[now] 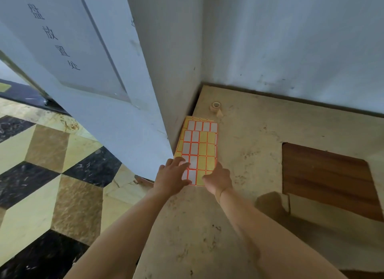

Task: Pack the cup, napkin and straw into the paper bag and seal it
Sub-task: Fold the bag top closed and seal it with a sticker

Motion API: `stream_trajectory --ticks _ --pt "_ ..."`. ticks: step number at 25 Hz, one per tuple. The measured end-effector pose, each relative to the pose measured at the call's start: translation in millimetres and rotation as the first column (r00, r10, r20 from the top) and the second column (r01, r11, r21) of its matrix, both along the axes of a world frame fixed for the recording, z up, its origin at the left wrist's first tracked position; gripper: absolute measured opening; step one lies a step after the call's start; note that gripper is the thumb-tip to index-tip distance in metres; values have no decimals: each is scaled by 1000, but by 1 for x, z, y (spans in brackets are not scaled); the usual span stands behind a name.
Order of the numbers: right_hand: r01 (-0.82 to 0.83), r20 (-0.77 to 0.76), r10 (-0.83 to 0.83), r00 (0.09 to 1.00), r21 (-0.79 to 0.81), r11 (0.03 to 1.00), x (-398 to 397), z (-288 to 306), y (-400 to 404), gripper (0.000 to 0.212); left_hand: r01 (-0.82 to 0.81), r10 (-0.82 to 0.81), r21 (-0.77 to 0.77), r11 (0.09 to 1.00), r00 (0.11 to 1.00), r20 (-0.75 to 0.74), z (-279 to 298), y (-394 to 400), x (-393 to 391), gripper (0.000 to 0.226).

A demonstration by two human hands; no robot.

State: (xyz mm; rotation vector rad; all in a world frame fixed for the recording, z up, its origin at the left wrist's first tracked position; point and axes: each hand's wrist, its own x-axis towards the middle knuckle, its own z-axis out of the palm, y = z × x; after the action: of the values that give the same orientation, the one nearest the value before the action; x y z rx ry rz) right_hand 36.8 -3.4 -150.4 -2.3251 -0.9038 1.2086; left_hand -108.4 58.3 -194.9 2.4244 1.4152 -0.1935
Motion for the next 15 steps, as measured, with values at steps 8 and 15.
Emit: stream_trajectory --ticks 8,15 --pt "487 -184 -471 863 50 872 0 -26 1 63 2 0 -32 999 998 69 -13 -5 -7 69" --pt "447 -466 -470 750 -166 879 -7 -25 6 19 -38 42 -43 998 994 96 -13 -6 -5 70"
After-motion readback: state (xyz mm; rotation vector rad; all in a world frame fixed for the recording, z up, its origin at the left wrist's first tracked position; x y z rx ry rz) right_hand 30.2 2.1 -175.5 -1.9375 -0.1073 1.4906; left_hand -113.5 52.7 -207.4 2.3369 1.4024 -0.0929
